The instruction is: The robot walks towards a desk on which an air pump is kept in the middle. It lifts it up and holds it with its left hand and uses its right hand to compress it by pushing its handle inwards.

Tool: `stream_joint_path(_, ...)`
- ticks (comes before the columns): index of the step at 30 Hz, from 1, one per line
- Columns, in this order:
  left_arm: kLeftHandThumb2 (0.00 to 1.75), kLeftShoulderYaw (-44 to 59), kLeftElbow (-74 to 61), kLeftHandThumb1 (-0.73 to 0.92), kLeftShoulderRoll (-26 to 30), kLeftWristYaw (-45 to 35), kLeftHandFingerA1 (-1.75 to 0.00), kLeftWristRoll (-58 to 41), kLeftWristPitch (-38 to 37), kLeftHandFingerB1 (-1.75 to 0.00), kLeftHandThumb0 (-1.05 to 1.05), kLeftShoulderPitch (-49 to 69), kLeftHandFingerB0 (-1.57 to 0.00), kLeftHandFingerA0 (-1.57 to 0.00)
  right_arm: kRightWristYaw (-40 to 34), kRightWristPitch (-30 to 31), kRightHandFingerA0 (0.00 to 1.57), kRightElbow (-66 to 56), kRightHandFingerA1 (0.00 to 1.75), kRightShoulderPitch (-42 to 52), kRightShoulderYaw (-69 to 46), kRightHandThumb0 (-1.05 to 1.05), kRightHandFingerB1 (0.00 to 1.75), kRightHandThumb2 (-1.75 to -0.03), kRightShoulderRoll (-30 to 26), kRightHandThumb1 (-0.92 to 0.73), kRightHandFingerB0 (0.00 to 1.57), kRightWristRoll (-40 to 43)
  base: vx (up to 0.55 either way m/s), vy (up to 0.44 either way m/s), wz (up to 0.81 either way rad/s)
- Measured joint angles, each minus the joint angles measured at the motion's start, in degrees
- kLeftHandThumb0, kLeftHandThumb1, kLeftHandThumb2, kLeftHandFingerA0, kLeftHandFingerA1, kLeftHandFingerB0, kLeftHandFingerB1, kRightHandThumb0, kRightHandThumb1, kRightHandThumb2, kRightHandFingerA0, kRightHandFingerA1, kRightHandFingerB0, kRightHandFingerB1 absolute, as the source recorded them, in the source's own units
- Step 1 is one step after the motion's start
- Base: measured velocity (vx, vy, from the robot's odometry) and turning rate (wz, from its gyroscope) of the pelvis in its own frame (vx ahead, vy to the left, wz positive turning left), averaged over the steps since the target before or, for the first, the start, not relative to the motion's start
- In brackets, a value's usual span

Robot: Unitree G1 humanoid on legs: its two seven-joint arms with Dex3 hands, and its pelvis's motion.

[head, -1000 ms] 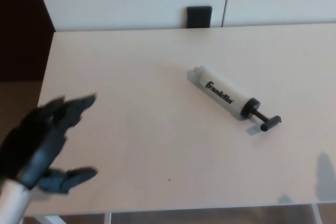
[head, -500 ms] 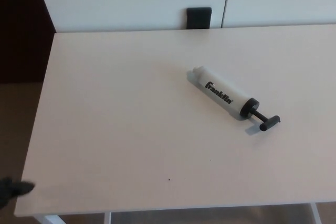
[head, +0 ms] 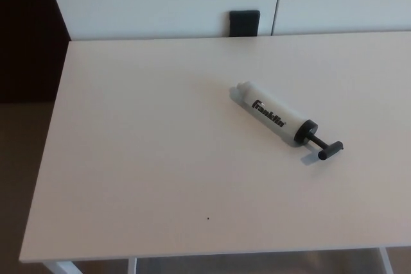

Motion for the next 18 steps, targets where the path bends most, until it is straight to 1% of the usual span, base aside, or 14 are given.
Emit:
stream_joint_path(1,0.82,0.75,2.23,0.56,0.23,-0.9,-0.47,-0.68,0.06,-0.39,-0.6,-0.01,-0.11,-0.16,0.32,-0.01,0.03,1.0,0.51,0.0,-0.23,-0.73,0.33,-0.75,-0.14,-0.92,0.01,0.14,0.0,0.0,0.0)
stream_joint_path(2,0.65,1.27,3.7,0.84,0.38,-1.5,-0.37,-1.12,0.1,-0.28,-0.34,-0.03,-0.12,-0.15,0.53,-0.01,0.6,1.72,1.45,-0.01,-0.39,-0.78,0.9,-0.6,-0.23,-0.87,0.08,0.22,0.0,0.0,0.0)
stream_joint_path(4,0.65,2.61,7.69,0.84,0.76,-3.03,-0.37,-2.15,0.27,-0.28,-0.34,-0.07,-0.12,-0.15,0.97,-0.23,0.6,4.12,1.45,0.1,-0.7,-0.78,0.9,-0.6,-0.93,-0.87,0.08,0.22,0.0,0.0,0.0)
stream_joint_path(5,0.65,2.96,8.91,0.8,0.84,-3.51,-0.32,-2.55,0.34,-0.28,-0.45,-0.08,-0.21,-0.24,1.02,-0.36,0.5,4.96,0.87,0.32,-0.85,-0.5,0.75,-0.55,-1.44,-0.41,0.62,0.13,0.0,0.0,0.0)
stream_joint_path(6,0.65,3.32,10.39,0.8,0.87,-4.11,-0.32,-3.02,0.39,-0.28,-0.45,-0.18,-0.21,-0.24,1.01,-0.9,0.5,6.29,0.87,0.72,-0.91,-0.5,0.75,-0.55,-2.52,-0.41,0.62,-0.23,0.0,0.0,0.0)
stream_joint_path(7,0.62,3.54,11.61,0.75,0.89,-4.54,-0.35,-3.32,0.4,-0.3,-0.46,-0.26,-0.31,-0.33,0.99,-1.31,0.22,7.21,0.79,1.05,-1.2,-0.55,0.75,-0.54,-3.27,-0.48,0.71,-0.33,0.0,0.0,0.0)
stream_joint_path(11,0.62,3.8,16.09,0.75,0.88,-5.98,-0.35,-4.11,0.41,-0.3,-0.46,-0.43,-0.31,-0.33,0.99,-3.05,0.22,9.34,0.79,1.8,-3.27,-0.55,0.75,-0.54,-5.04,-0.48,0.71,-0.37,0.0,0.0,0.0)
stream_joint_path(18,0.62,3.88,22.62,0.75,0.87,-7.69,-0.35,-5.27,0.41,-0.3,-0.46,-1.23,-0.31,-0.33,0.89,-5.83,0.22,11.72,0.79,1.79,-6.49,-0.55,0.75,-0.54,-6.23,-0.48,0.71,-0.68,0.0,0.0,0.0)
